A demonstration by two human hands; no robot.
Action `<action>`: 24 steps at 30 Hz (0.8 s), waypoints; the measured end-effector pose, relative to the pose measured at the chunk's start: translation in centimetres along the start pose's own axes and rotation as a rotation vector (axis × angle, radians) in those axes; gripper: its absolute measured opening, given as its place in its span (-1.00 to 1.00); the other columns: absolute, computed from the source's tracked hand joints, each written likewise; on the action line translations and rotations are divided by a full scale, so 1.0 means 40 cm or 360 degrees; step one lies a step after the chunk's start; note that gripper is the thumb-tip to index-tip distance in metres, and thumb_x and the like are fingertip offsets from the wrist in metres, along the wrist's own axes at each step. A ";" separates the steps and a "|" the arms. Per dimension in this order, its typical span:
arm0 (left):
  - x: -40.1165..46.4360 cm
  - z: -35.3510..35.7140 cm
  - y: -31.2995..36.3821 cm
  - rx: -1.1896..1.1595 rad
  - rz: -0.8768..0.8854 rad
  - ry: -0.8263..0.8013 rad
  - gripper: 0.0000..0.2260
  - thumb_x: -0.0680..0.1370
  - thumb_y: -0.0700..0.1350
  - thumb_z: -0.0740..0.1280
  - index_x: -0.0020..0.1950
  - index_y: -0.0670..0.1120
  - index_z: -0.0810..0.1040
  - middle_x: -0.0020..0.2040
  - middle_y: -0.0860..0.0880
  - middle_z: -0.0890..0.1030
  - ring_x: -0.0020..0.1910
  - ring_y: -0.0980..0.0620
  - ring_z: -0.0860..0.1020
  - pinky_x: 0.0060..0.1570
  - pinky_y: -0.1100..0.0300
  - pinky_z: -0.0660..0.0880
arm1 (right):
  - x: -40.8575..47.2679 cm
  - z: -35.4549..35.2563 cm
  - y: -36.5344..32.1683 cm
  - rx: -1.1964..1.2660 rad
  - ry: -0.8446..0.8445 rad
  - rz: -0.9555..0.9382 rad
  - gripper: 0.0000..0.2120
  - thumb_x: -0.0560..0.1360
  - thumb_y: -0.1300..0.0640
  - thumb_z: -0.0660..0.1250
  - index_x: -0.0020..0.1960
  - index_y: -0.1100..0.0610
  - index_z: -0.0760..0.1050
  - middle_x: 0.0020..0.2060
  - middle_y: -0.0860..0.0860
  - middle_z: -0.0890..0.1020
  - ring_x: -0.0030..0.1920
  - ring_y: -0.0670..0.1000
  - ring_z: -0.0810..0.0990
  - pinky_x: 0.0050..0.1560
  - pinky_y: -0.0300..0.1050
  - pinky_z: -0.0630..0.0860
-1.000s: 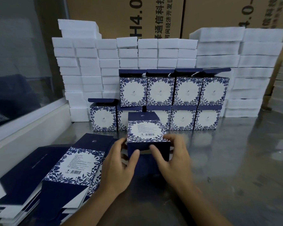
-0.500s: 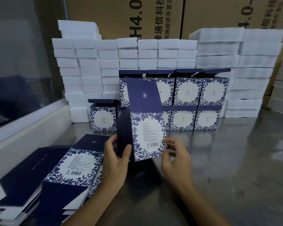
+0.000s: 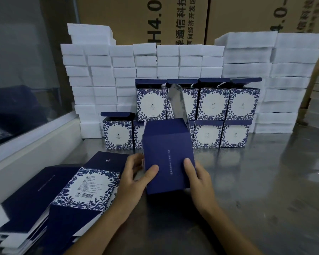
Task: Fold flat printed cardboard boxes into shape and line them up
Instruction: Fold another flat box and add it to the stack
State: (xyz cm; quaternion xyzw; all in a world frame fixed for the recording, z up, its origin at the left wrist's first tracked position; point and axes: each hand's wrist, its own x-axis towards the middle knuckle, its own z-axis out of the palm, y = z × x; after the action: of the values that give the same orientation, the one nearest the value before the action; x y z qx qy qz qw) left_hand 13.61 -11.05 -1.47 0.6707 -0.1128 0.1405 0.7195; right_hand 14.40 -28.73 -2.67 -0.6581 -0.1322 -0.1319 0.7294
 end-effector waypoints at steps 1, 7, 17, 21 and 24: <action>0.001 -0.003 0.001 -0.0033 -0.0022 -0.0028 -0.51 0.33 0.05 0.54 0.19 0.03 0.47 0.18 0.05 0.62 0.17 0.10 0.59 0.11 0.07 0.57 | 0.001 -0.002 -0.001 0.0034 0.0015 0.0022 -0.64 0.56 -0.26 0.28 0.17 -0.05 0.62 0.07 -0.03 0.72 0.09 0.01 0.70 0.05 0.08 0.64; -0.001 -0.013 -0.012 0.0074 -0.0105 -0.0085 -0.30 0.14 0.14 0.58 0.16 0.03 0.36 0.24 -0.07 0.53 0.20 0.02 0.56 0.23 -0.04 0.52 | 0.017 -0.019 0.001 -0.0133 0.0177 -0.0037 -0.71 0.66 -0.01 0.19 0.07 0.12 0.63 -0.04 0.00 0.73 -0.01 0.00 0.70 -0.06 -0.15 0.61; -0.016 0.009 -0.038 0.1133 0.0667 0.0281 -0.12 0.12 0.10 0.64 0.26 0.18 0.17 0.33 0.03 0.27 0.32 0.05 0.32 0.27 0.20 0.33 | 0.015 -0.002 0.003 -0.0310 0.0208 0.0096 -0.66 0.52 -0.20 0.28 0.25 -0.11 0.49 0.12 -0.20 0.63 0.13 -0.16 0.62 0.07 -0.23 0.55; -0.016 0.004 -0.040 0.1313 0.0762 0.0356 -0.09 0.13 0.02 0.66 0.33 0.00 0.22 0.44 -0.13 0.21 0.44 -0.14 0.25 0.31 0.05 0.32 | 0.007 0.017 -0.015 -0.0255 0.0096 0.0030 -0.65 0.46 -0.31 0.22 0.02 -0.08 0.55 -0.09 -0.24 0.69 -0.06 -0.16 0.67 -0.14 -0.30 0.55; -0.018 0.005 -0.037 0.1426 0.0812 0.0361 -0.10 0.15 0.07 0.63 0.34 -0.04 0.22 0.46 -0.15 0.19 0.44 -0.16 0.22 0.26 -0.02 0.35 | 0.005 0.024 -0.024 -0.0371 -0.0018 -0.0004 -0.42 0.51 -0.36 0.20 -0.19 0.16 0.59 -0.31 0.05 0.68 -0.28 0.00 0.66 -0.21 -0.19 0.56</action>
State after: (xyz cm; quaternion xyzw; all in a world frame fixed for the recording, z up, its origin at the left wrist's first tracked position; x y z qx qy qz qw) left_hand 13.45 -11.38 -3.09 0.8443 -0.1227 0.4172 0.3130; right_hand 14.20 -27.86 -1.63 -0.7390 -0.1210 -0.1435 0.6470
